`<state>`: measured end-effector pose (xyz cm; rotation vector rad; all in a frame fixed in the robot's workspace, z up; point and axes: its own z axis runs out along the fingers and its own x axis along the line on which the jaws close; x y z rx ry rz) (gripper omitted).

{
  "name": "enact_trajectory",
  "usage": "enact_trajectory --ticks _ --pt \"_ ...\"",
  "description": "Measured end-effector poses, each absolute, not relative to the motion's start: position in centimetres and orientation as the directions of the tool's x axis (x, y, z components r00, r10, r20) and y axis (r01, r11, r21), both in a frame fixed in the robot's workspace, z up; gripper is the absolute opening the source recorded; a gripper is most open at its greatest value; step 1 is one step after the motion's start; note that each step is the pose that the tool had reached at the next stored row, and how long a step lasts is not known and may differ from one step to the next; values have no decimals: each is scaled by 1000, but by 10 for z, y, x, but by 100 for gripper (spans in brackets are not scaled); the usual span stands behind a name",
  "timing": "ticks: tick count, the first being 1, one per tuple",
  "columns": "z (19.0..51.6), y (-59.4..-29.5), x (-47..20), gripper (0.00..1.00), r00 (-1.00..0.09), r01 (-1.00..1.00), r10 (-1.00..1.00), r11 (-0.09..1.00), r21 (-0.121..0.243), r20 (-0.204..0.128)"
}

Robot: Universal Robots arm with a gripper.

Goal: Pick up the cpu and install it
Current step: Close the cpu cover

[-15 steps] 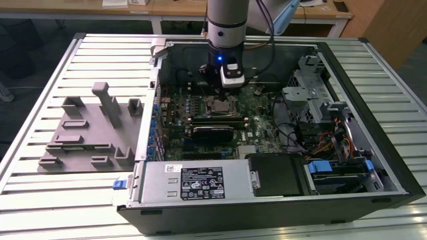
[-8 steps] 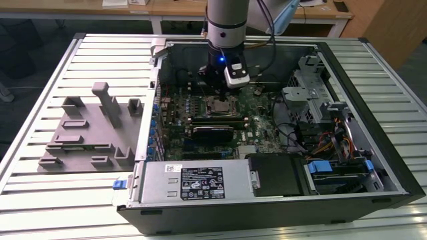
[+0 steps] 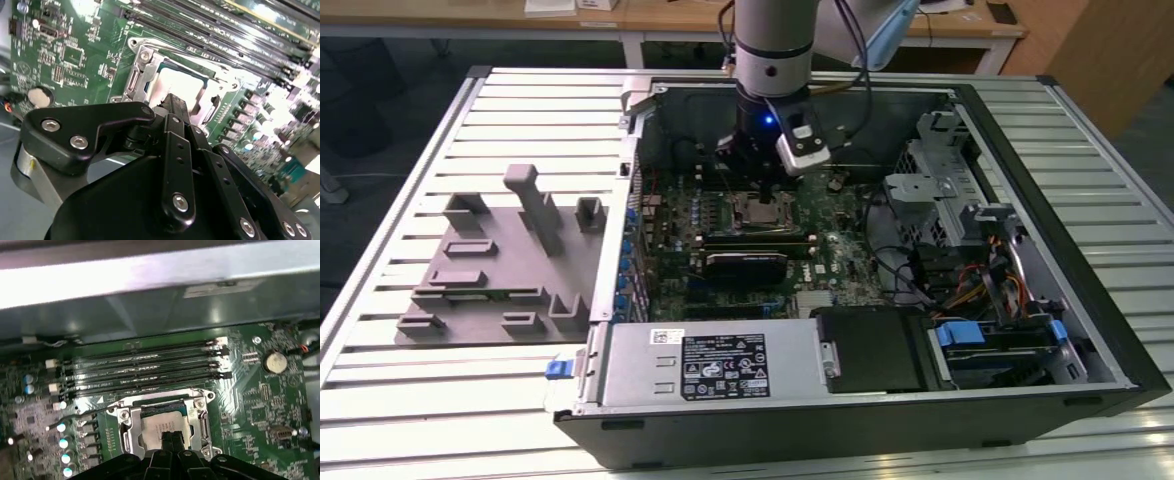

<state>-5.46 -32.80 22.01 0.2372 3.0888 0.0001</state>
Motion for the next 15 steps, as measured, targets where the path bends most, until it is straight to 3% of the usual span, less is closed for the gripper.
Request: enact_trajectory --ticks 15 --pt "218 -333 -57 11 -996 83 82 997 -7 -45"
